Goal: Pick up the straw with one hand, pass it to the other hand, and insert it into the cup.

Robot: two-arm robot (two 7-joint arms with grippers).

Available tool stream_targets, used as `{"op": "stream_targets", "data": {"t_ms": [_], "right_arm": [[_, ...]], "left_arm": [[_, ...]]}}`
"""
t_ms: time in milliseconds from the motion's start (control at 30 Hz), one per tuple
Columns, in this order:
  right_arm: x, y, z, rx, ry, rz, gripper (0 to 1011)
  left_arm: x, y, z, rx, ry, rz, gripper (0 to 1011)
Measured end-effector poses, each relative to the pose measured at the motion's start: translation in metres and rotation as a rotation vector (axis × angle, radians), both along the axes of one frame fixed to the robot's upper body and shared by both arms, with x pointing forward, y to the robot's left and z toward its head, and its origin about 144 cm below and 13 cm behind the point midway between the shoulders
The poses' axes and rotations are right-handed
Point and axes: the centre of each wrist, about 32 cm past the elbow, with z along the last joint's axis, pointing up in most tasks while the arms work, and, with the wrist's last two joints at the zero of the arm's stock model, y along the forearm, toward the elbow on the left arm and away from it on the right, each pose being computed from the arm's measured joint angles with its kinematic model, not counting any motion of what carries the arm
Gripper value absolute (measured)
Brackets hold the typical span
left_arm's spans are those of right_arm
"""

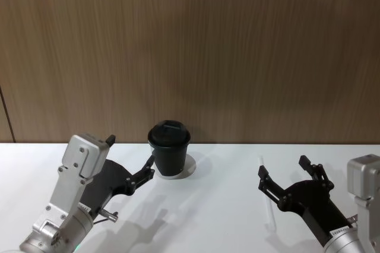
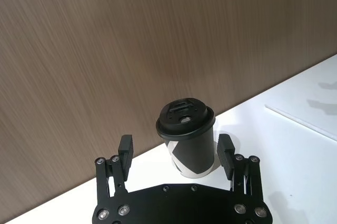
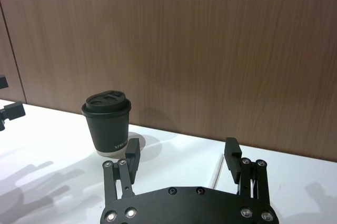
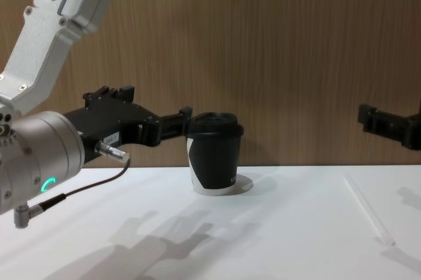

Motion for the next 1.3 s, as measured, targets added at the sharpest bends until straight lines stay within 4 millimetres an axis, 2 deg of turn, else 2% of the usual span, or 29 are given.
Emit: {"op": "stream_targets", "data": {"t_ms": [1300], "right_arm": [[0.0000, 0.0000, 0.0000, 0.000, 0.000, 0.000, 1001]], "left_arm": [[0.0000, 0.0000, 0.0000, 0.000, 0.000, 0.000, 1002]]}}
